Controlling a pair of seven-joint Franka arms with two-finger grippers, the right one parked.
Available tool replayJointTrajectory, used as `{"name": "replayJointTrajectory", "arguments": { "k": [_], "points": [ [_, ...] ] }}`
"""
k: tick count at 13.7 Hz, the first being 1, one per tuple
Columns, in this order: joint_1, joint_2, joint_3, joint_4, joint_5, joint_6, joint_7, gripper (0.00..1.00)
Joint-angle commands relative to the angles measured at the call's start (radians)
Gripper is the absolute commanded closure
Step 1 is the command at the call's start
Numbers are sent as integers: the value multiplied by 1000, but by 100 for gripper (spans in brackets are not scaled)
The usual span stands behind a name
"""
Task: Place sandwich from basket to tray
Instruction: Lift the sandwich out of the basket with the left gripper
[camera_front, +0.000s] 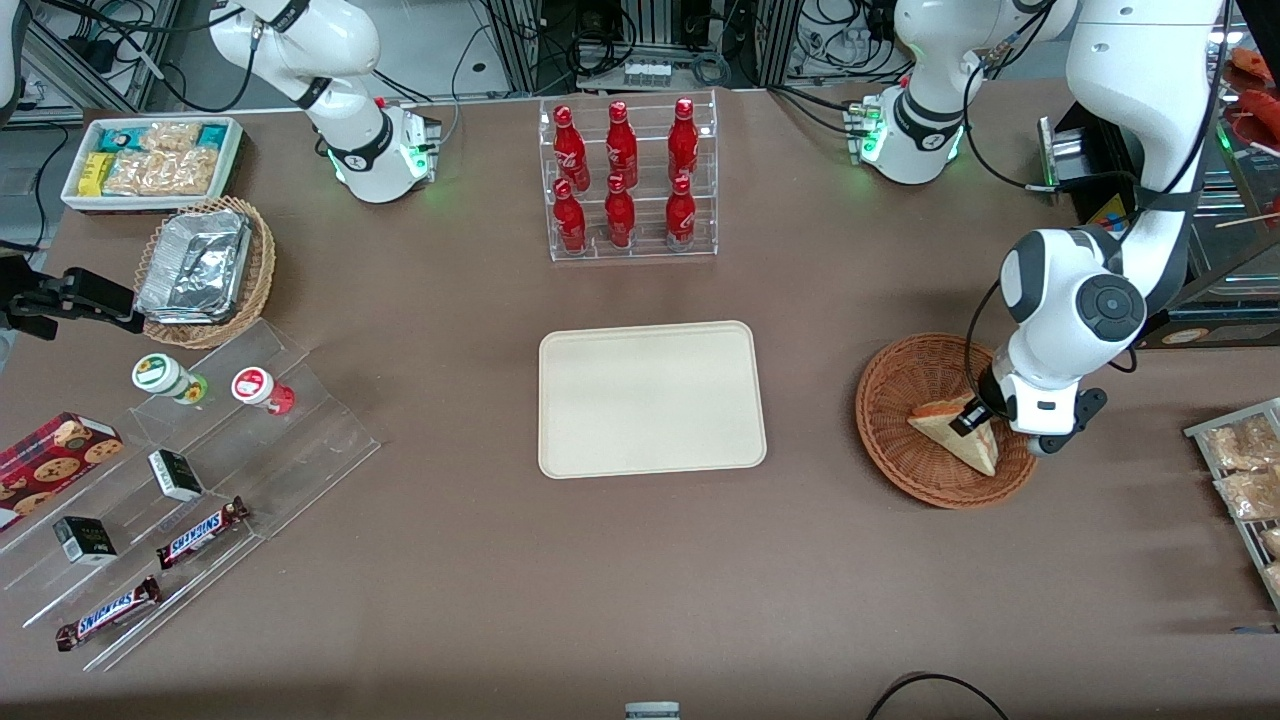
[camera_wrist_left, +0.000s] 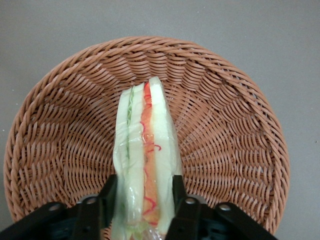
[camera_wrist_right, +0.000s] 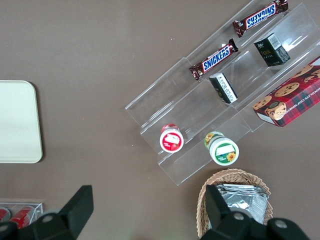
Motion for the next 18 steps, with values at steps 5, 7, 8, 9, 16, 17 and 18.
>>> {"name": "replayJointTrajectory", "arguments": {
  "k": [5,7,8,9,16,17,18],
  "points": [
    [-1,-34,-12,91,14,-176,11,100],
    [-12,-39,-18,234,14,-387,86,100],
    [-29,-34,-19,304,14,-478,104,100],
    [-52,-30,-21,363,14,-544,109,100],
    [-324,15,-21,548,8,-715,98,100],
    [-369,30,-21,555,8,-711,95,100],
    [-421,62,-21,587,10,-711,92,100]
  ]
}}
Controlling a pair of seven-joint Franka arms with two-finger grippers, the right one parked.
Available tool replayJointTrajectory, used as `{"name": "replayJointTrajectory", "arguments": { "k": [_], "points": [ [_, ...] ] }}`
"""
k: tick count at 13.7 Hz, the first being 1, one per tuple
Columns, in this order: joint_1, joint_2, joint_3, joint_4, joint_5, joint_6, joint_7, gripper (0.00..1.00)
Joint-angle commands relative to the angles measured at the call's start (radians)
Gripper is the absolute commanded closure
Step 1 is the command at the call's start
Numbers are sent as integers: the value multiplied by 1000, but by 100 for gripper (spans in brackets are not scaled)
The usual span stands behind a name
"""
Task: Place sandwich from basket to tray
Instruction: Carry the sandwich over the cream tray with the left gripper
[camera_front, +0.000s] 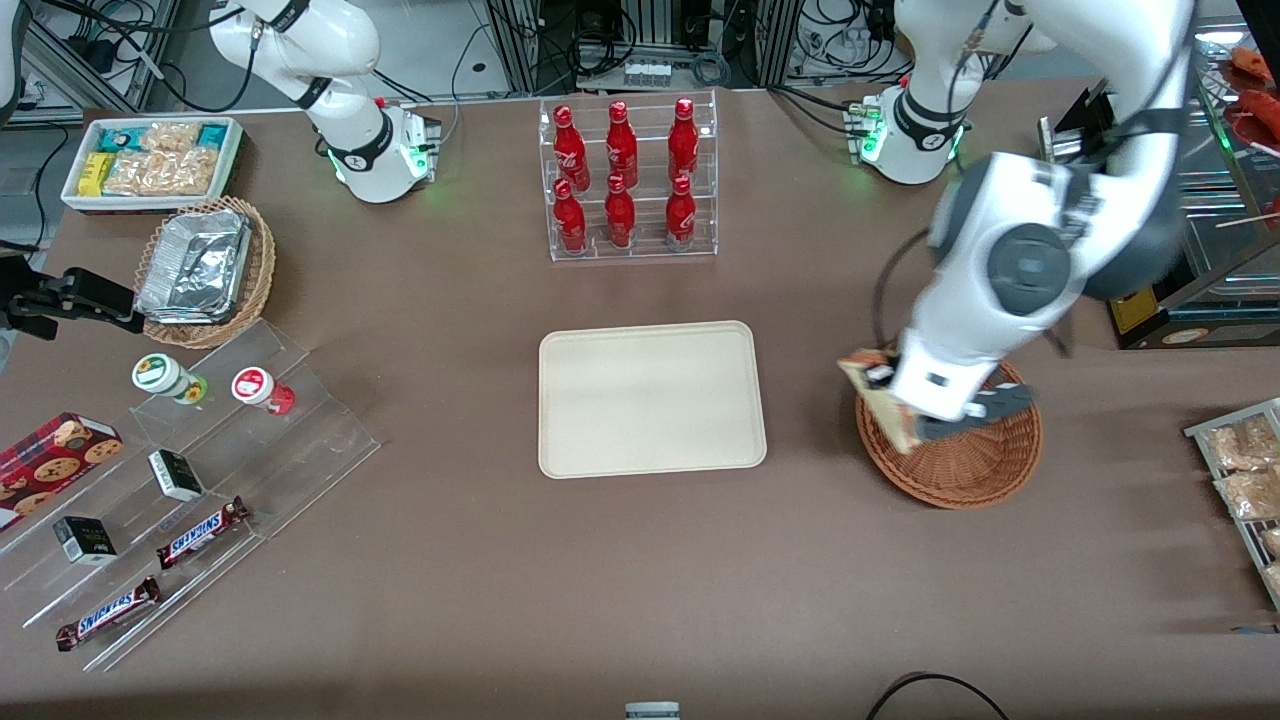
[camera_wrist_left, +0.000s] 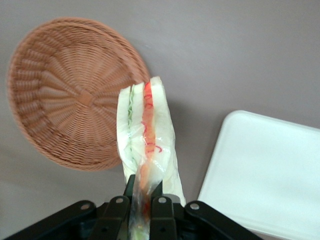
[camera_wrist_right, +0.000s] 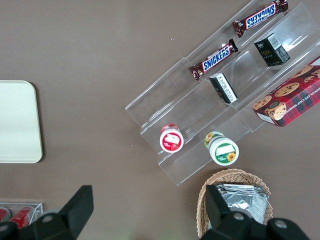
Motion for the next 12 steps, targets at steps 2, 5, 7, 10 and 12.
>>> {"name": "replayJointTrajectory", "arguments": {
  "k": [2,5,7,10,12],
  "points": [
    [-166,135,12,135,-1,-20,-30,100],
    [-277,227,12,201,-4,3,-116,100],
    [-327,268,11,201,-10,82,-119,100],
    [-398,331,12,202,-21,141,-126,100],
    [-432,359,12,201,-15,214,-152,100]
  ]
}}
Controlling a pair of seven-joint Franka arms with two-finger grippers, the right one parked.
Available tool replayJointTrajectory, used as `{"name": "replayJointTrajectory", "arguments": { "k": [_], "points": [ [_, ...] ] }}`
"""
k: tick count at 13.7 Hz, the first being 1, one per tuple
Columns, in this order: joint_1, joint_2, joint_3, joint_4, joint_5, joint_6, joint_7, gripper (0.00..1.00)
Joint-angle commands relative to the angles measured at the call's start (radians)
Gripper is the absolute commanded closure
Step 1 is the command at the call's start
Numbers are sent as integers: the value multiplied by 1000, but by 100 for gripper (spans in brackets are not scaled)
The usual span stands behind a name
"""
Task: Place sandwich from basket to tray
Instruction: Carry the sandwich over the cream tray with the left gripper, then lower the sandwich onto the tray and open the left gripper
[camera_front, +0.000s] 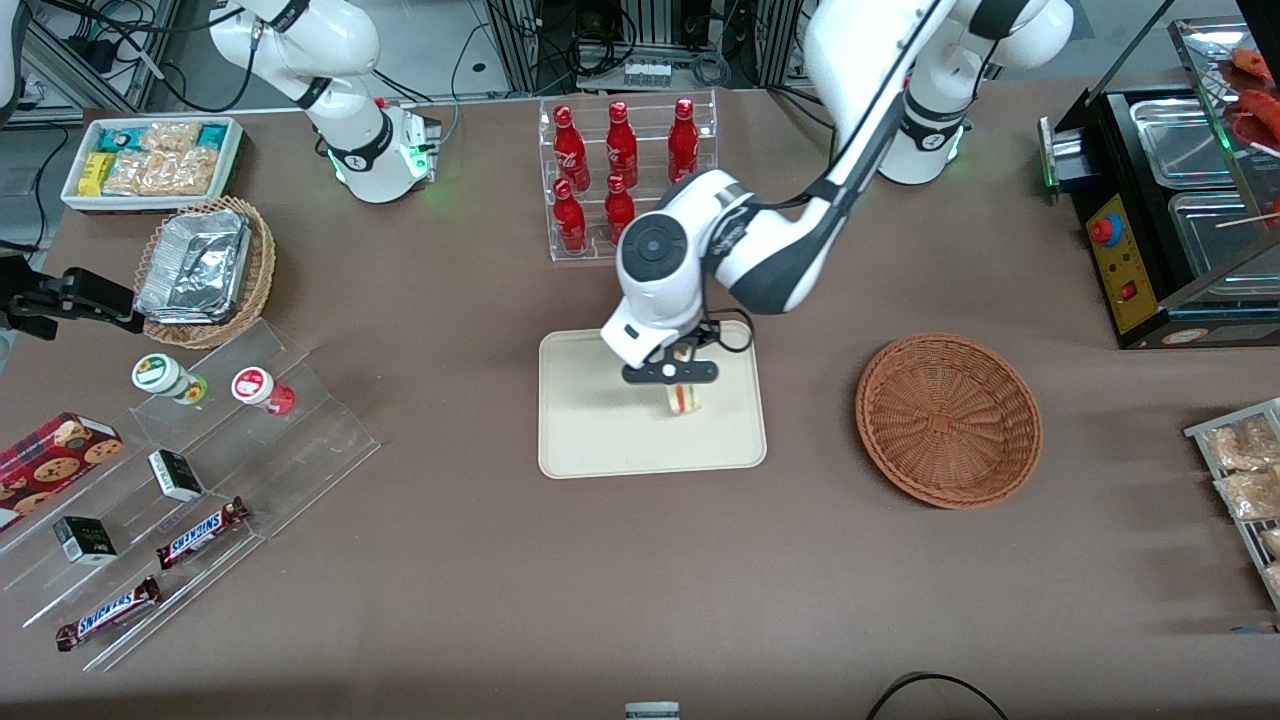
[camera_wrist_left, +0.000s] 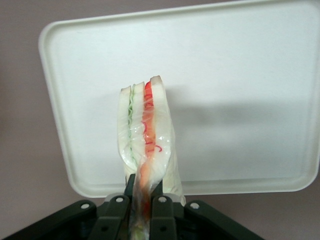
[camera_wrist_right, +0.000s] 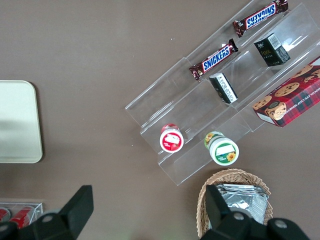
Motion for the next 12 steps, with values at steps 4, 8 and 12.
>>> {"name": "replayJointTrajectory", "arguments": {
  "k": [4,8,12],
  "points": [
    [-88,90,16,33,9,76,-41,100],
    [-88,91,16,23,11,74,-38,100],
    [-91,105,16,21,11,73,-40,75]
  ]
}}
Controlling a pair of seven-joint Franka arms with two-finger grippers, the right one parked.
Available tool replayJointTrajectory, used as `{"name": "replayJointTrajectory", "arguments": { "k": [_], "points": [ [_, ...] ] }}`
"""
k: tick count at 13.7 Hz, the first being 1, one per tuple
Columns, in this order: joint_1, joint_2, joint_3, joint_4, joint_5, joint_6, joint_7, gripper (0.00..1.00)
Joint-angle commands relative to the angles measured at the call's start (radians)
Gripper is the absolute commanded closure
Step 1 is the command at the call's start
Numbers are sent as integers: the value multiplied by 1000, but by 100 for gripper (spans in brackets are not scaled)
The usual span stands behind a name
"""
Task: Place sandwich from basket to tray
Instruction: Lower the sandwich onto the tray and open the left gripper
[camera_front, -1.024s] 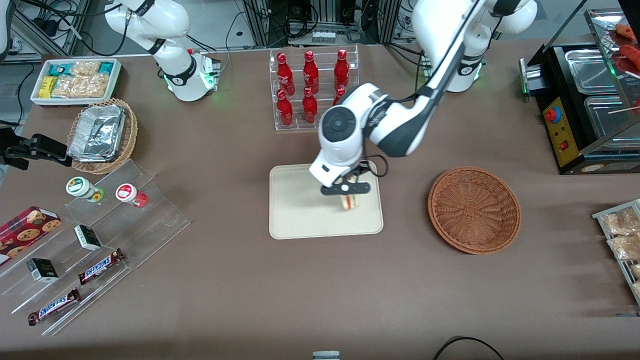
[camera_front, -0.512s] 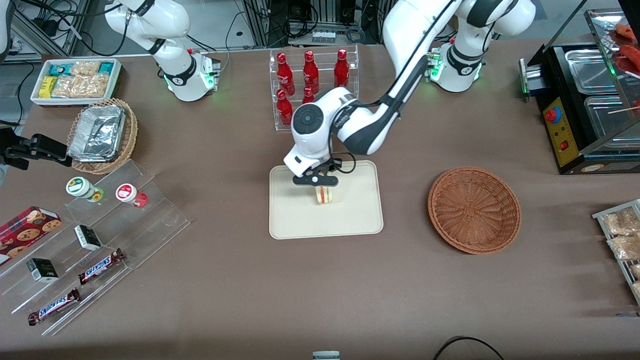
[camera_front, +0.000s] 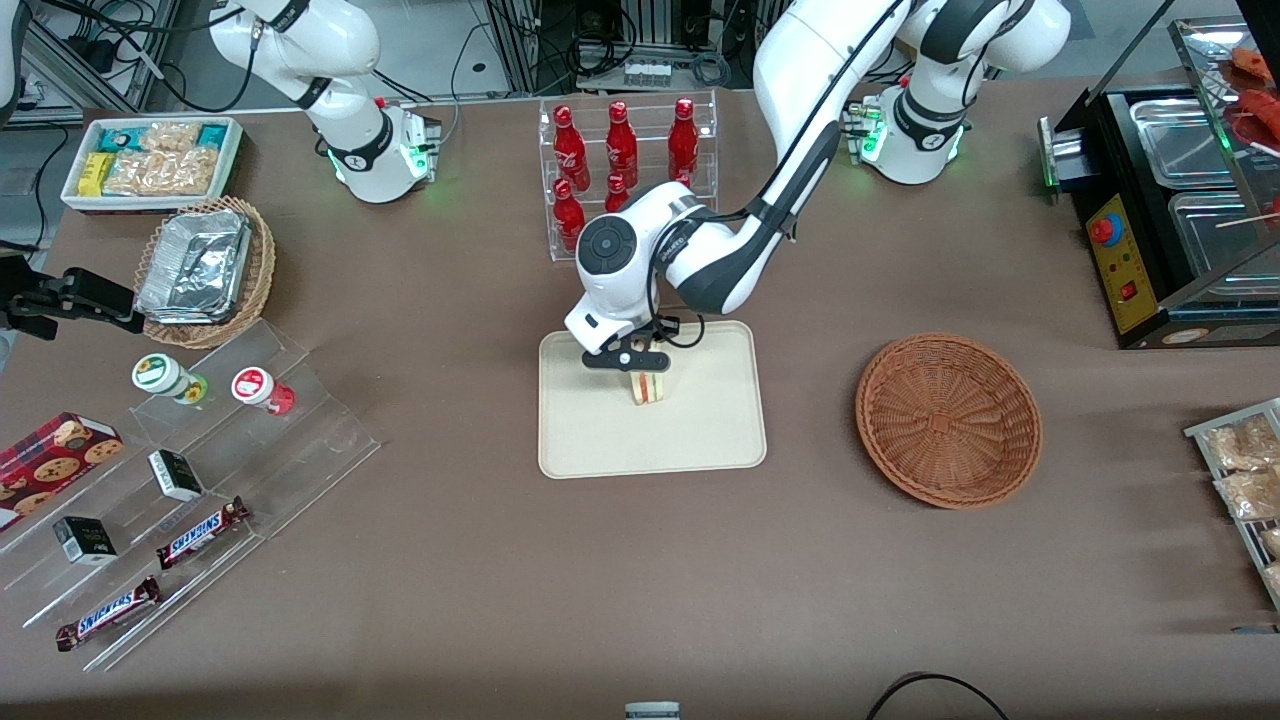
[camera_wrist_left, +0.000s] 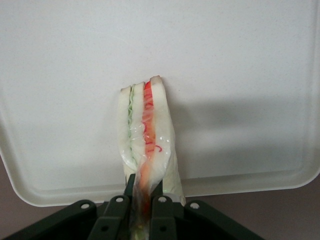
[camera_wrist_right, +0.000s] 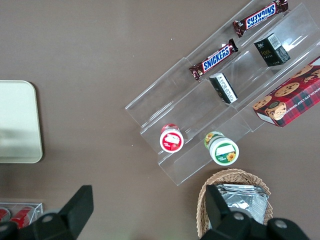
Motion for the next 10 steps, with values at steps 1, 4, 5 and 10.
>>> {"name": "replayJointTrajectory", "arguments": {
  "k": [1,4,5,10],
  "points": [
    [-15,19,10,21,10,-5,-16,37],
    [-14,14,13,26,10,-14,-14,1],
    [-12,10,14,32,10,-23,-14,1],
    [2,-50,34,95,0,-141,-14,1]
  ]
}}
